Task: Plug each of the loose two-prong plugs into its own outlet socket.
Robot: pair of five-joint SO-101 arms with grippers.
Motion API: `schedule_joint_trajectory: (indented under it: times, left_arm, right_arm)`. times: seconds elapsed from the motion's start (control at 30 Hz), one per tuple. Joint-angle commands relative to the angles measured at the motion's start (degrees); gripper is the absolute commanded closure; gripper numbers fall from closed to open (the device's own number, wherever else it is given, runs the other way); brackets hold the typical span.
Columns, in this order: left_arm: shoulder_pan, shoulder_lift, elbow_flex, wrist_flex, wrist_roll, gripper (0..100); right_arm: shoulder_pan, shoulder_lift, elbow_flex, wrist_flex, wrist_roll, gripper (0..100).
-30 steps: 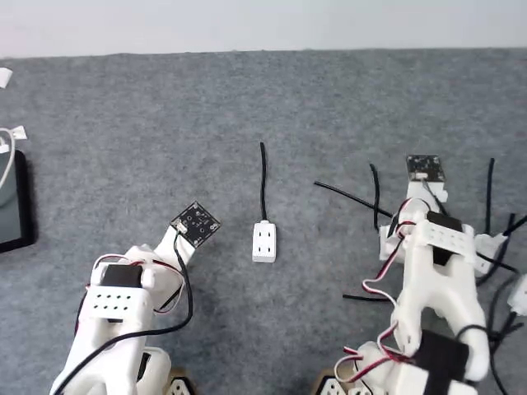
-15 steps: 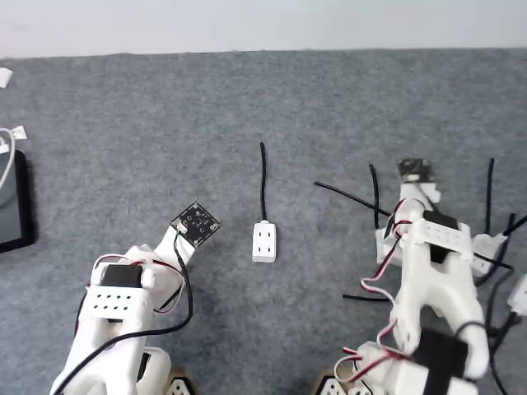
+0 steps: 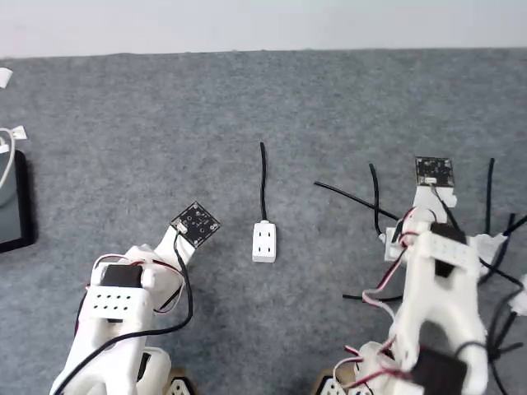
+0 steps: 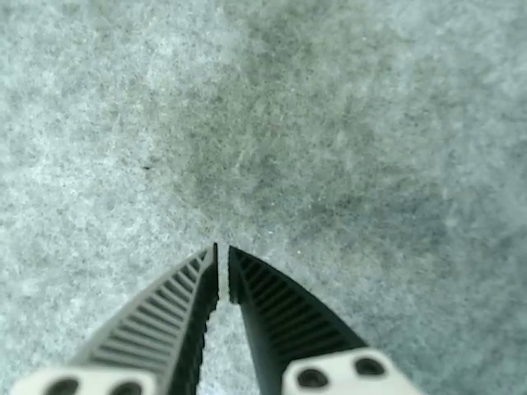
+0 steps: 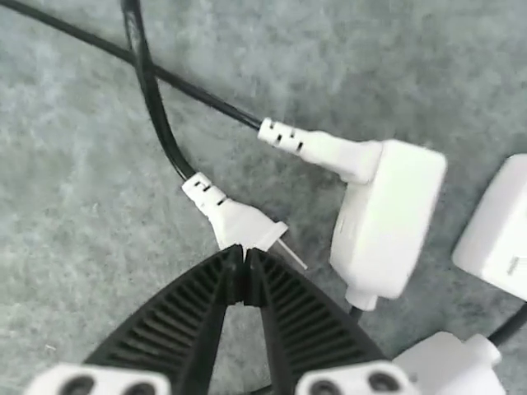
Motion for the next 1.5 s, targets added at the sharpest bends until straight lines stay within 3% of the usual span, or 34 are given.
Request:
schedule_joint_trajectory:
  times: [0.0, 0.5, 0.73, 0.93, 1.17, 1.33, 1.47]
  left_arm:
    - [-0.18, -0.70, -0.66, -0.79, -0.44, 99]
    - [-0.18, -0.70, -0.66, -0.79, -0.44, 99]
    - [-0.18, -0.70, -0.66, -0.79, -0.44, 99]
    - [-0.18, -0.70, -0.66, -0.79, -0.44, 99]
    - [-0.18, -0.70, -0.66, -0.79, -0.53, 99]
    - [-0.18, -0.70, -0.66, -0.79, -0.53, 99]
    - [-0.18, -0.70, -0.66, -0.79, -0.53, 99]
  right_arm:
    - [0.84, 6.46, -8.09, 2.86, 0.09, 99.0]
    - [-3.38, 11.38, -11.08, 6.29, 6.95, 99.0]
    - [-9.45, 13.58, -11.16, 12.35, 15.74, 98.9]
    - [-7.08, 7.16, -6.77, 5.93, 13.45, 98.9]
    - [-13.67, -15.43, 8.09, 2.07, 14.95, 98.9]
    - [-5.76, -28.70, 9.23, -0.04, 6.24, 98.9]
    - [-2.42, -24.84, 7.47, -2.15, 5.45, 99.0]
